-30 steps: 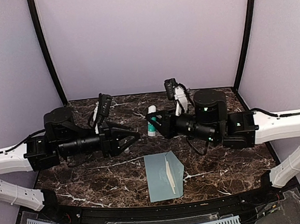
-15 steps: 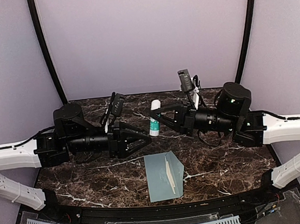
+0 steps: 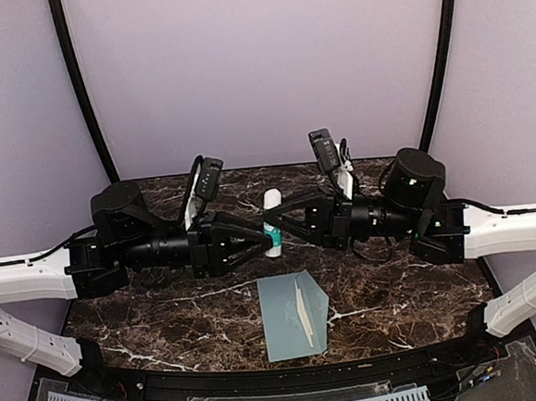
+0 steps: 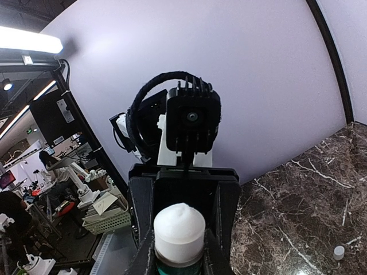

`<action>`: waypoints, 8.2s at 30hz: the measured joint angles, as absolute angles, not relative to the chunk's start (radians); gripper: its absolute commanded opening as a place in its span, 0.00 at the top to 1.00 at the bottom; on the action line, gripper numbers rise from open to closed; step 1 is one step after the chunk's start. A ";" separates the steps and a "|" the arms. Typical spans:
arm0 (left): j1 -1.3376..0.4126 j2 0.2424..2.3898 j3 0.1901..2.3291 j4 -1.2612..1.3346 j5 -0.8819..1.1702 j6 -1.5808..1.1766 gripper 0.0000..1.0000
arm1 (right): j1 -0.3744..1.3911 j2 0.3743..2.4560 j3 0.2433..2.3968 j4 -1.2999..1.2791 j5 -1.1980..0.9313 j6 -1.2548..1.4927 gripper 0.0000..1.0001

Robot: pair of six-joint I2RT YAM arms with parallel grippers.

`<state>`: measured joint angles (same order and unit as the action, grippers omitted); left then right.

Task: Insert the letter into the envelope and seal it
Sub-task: Unscrew the solid glue.

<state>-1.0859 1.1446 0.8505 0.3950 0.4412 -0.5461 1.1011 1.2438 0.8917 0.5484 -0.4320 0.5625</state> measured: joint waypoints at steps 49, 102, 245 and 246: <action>-1.087 1.066 0.801 0.448 0.306 -0.576 0.99 | 1.103 1.230 0.871 0.477 -0.433 0.560 0.39; -1.086 1.074 0.803 0.435 0.320 -0.577 0.57 | 1.148 1.351 0.969 0.402 -0.478 0.514 0.83; -1.007 1.089 0.754 0.658 0.502 -0.585 1.00 | 1.149 1.379 0.920 0.537 -0.563 0.572 0.52; -1.007 1.085 0.748 0.659 0.497 -0.587 1.00 | 1.145 1.372 0.911 0.551 -0.556 0.579 0.48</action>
<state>-1.0073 1.0851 0.7483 0.6586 0.4969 -0.5873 1.1450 1.3716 0.9108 0.5510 -0.5560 0.5785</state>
